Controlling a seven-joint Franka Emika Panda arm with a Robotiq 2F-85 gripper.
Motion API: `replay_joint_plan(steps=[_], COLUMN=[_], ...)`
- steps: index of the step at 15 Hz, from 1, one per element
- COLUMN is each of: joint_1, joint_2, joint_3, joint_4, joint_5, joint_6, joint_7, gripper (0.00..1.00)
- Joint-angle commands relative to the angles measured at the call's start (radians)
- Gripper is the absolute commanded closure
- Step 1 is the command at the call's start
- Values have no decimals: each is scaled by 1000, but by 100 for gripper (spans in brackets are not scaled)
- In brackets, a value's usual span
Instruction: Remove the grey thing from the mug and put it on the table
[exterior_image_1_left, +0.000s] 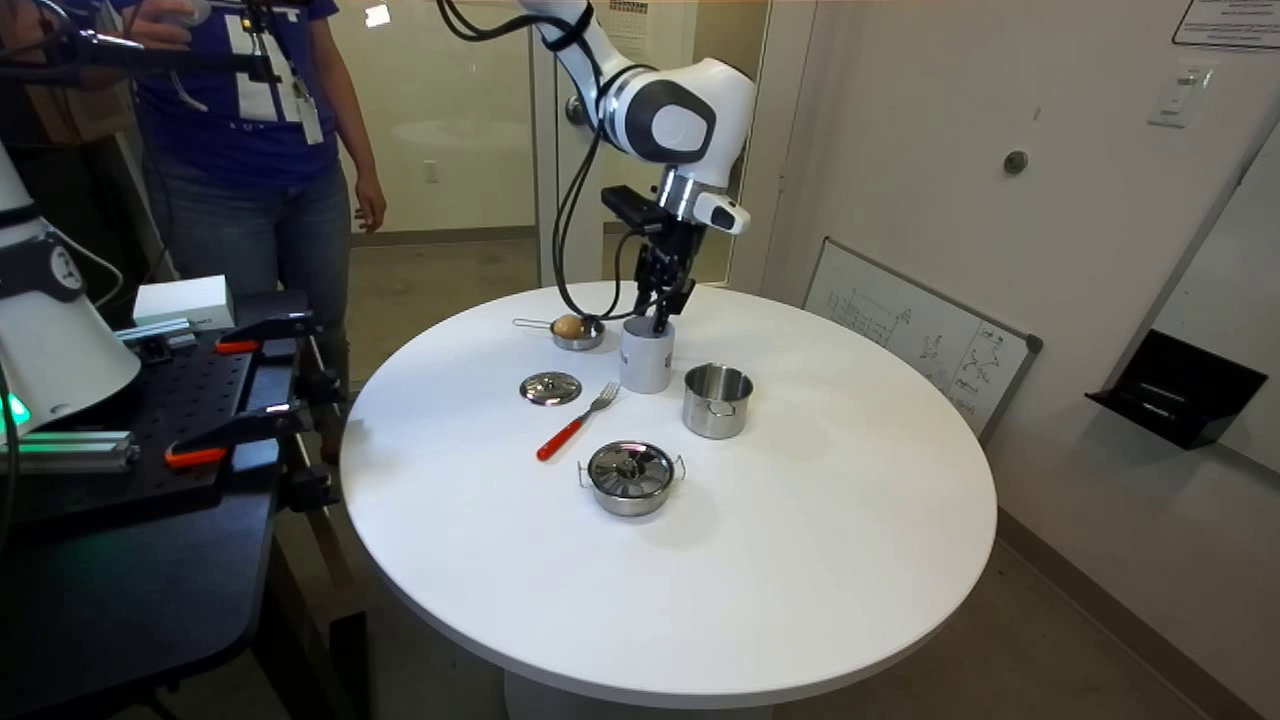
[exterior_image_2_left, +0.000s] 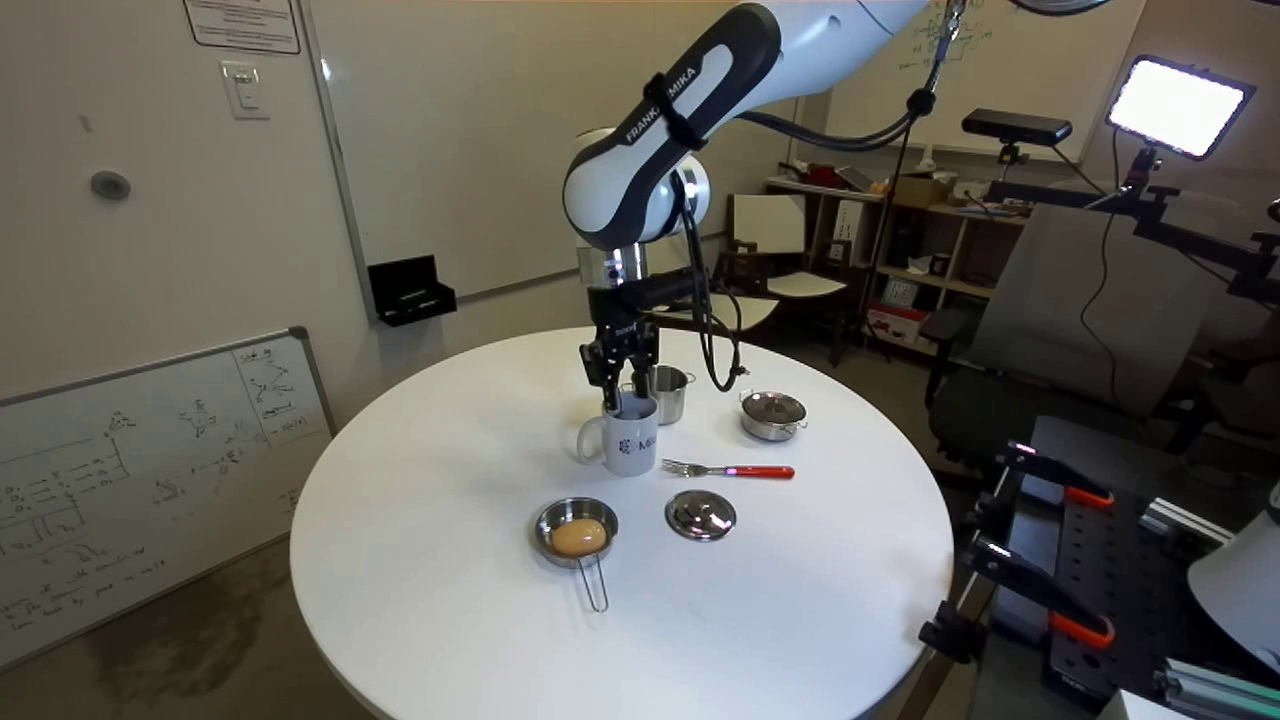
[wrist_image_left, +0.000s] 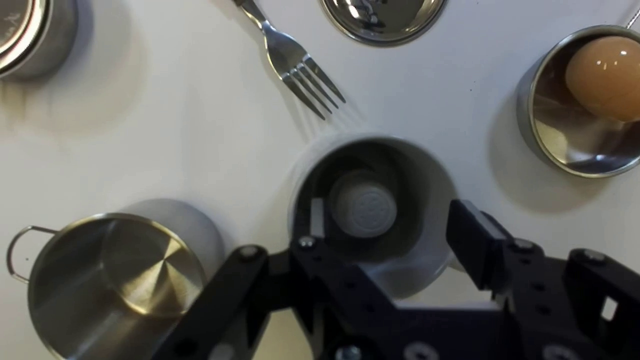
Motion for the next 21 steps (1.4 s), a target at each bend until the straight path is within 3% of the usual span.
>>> replay_joint_plan(steps=[1,16,21], joint_1=[-4,-4,-5], joint_2=[28,68,75], joint_3=[-2,3,5], joint_4=[40,85,92], joint_5=[0,2,5], joint_6=[-19,-37,-50], joint_7=[-14,-15,-15], gripper=[35,37,42])
